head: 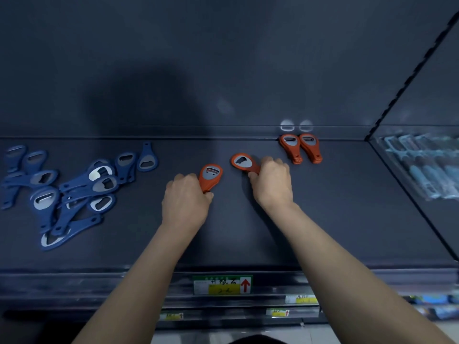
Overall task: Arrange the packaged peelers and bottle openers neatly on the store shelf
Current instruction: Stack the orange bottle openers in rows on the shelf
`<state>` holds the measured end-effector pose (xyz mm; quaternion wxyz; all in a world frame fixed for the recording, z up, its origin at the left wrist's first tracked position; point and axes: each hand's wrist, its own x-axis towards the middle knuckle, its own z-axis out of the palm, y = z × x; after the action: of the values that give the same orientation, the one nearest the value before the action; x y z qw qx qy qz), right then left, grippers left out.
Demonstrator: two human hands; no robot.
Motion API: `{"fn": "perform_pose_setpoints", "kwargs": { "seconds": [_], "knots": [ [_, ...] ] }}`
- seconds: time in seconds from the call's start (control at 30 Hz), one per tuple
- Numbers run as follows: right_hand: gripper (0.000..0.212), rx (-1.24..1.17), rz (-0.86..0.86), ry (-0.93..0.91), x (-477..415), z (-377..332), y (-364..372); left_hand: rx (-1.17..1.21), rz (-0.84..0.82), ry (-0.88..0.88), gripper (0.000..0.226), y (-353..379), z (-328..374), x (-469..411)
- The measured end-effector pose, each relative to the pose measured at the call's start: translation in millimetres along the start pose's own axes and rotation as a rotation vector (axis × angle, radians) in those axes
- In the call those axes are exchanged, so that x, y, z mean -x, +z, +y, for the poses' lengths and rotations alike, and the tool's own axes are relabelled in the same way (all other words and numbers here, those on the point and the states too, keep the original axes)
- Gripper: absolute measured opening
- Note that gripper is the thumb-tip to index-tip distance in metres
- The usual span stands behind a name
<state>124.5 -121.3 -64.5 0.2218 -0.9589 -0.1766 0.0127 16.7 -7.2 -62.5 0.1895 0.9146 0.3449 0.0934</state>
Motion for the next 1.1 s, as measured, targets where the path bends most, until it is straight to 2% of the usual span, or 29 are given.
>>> {"fn": "perform_pose_setpoints", "kwargs": {
  "seconds": [0.13,0.27,0.6,0.87,1.1],
  "knots": [
    [0.034,0.012,0.036,-0.005,0,0,3,-0.006,0.019,0.012,0.016,1,2,-1],
    [0.039,0.001,0.071,0.002,1,-2,6,-0.009,0.021,0.018,0.019,1,2,-2],
    [0.024,-0.011,0.009,0.048,0,1,-3,0.029,0.004,0.024,0.016,5,6,-1],
    [0.013,0.029,-0.071,0.14,21,34,-28,0.01,0.013,0.103,0.014,20,35,18],
    [0.018,0.073,-0.078,0.237,40,84,-59,0.019,-0.028,0.178,0.017,40,81,47]
  ]
}}
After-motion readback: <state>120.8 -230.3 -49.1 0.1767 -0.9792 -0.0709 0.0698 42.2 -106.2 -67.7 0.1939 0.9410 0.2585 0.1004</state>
